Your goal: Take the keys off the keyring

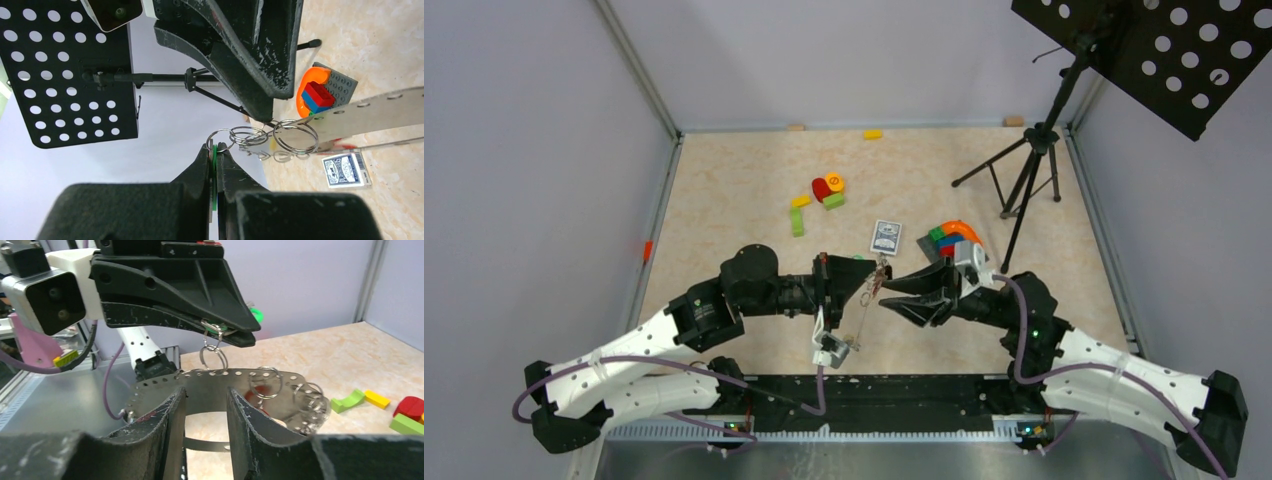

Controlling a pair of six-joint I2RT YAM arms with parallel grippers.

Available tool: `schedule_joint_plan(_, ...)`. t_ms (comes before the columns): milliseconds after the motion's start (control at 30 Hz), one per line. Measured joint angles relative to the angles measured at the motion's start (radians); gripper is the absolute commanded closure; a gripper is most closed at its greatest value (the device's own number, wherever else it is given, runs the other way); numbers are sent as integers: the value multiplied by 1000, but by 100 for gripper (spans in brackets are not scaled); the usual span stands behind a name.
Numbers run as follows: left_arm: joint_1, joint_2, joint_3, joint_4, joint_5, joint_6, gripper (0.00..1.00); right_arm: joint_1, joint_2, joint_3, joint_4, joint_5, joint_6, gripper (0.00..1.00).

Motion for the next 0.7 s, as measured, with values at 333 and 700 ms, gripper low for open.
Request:
schedule_joint_plan(333,0,0,0,0,20,-1,100,0,21,29,-11,48,-56,54)
schedule_joint_plan(700,0,5,0,-8,42,-4,100,0,111,79,32,-6,-80,55)
